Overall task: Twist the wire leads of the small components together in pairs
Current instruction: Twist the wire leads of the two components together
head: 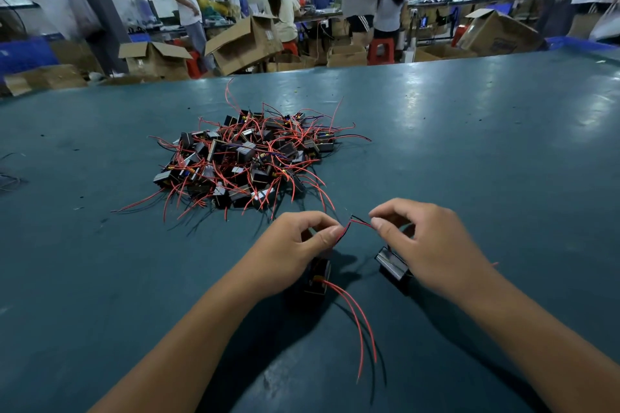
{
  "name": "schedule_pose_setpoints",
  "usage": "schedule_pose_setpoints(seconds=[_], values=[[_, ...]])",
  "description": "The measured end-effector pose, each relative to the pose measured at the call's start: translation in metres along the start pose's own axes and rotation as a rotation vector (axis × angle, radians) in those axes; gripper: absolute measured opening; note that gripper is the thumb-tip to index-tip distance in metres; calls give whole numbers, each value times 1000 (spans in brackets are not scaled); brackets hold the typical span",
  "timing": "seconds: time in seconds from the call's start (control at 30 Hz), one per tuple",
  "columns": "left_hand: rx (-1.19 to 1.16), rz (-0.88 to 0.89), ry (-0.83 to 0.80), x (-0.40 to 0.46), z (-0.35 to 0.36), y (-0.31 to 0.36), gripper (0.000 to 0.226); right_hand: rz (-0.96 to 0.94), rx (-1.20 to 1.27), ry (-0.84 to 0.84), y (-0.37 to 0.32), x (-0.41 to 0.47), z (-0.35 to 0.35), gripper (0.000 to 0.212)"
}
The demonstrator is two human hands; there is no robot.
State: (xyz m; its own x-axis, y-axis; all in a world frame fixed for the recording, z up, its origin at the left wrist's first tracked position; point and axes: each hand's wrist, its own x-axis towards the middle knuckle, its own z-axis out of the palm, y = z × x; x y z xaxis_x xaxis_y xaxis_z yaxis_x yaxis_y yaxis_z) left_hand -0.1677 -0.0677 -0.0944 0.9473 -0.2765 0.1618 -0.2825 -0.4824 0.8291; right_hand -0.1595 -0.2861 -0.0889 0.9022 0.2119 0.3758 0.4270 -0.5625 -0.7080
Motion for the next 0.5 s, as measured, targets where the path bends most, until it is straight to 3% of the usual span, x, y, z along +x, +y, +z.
schedule_pose_setpoints(seconds=[0.3,0.5], values=[[-73,21,-45,-1,-1,3,17,62,-1,-108,6,4,-1,17],[109,54,57,0,-6,-2,16,86,-4,-75,3,2,-5,15]])
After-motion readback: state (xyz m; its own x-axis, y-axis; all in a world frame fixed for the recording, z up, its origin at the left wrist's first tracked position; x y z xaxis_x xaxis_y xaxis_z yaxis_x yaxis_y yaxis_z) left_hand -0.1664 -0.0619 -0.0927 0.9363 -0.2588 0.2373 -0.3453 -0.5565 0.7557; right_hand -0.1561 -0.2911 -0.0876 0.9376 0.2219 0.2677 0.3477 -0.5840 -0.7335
